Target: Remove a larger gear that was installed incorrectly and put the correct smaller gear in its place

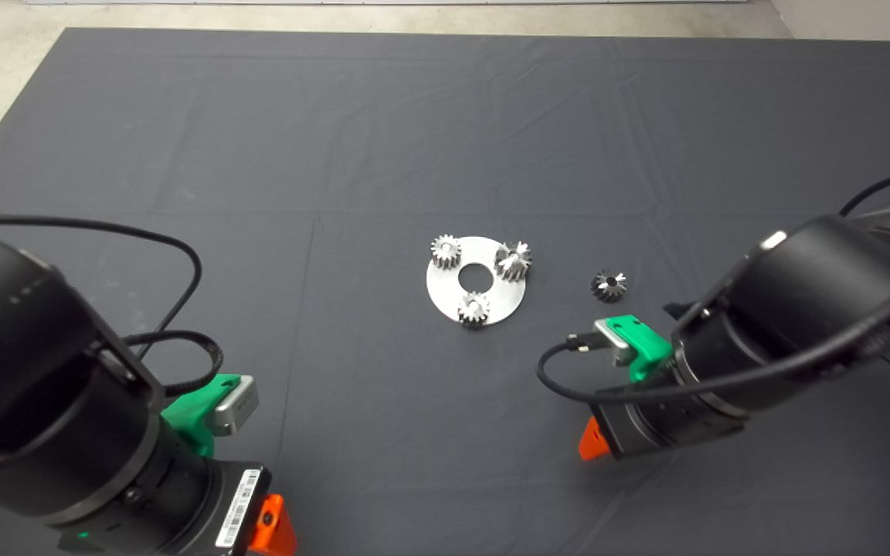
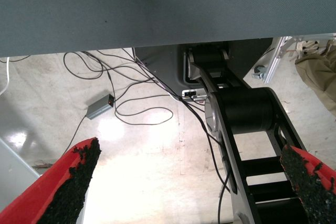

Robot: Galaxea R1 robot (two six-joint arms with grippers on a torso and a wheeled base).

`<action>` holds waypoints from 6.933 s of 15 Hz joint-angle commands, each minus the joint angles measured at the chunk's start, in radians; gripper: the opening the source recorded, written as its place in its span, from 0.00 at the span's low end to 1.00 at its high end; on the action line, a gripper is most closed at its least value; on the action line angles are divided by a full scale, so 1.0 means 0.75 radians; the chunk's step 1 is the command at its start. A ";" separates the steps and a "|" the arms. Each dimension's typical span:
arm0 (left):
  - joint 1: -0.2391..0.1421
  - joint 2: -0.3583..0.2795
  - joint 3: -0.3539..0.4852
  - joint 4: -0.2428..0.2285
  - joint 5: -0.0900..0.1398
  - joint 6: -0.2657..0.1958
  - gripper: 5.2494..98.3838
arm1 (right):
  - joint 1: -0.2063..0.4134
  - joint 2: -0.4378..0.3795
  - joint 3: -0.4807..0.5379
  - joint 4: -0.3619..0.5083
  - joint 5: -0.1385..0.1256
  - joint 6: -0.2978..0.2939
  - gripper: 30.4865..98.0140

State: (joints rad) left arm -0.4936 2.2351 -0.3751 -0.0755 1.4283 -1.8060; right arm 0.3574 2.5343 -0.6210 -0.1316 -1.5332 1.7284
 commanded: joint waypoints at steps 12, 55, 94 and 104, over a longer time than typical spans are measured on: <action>-0.017 -0.005 0.014 -0.014 0.002 0.025 0.89 | 0.145 0.113 -0.481 -0.205 -0.136 -0.458 0.56; -0.017 -0.001 0.012 -0.012 -0.004 0.029 0.89 | 0.117 0.238 -0.798 -0.064 -0.138 -0.552 0.85; -0.017 0.003 0.012 -0.012 -0.008 0.029 0.89 | 0.080 0.457 -1.207 -0.166 -0.142 -0.773 1.00; -0.017 0.003 0.012 -0.012 -0.008 0.031 0.89 | 0.078 0.455 -1.213 -0.254 -0.142 -0.777 1.00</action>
State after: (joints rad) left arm -0.4940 2.2383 -0.3751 -0.0749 1.4206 -1.7869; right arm 0.3857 2.8706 -1.5309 -0.2694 -1.5289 1.1526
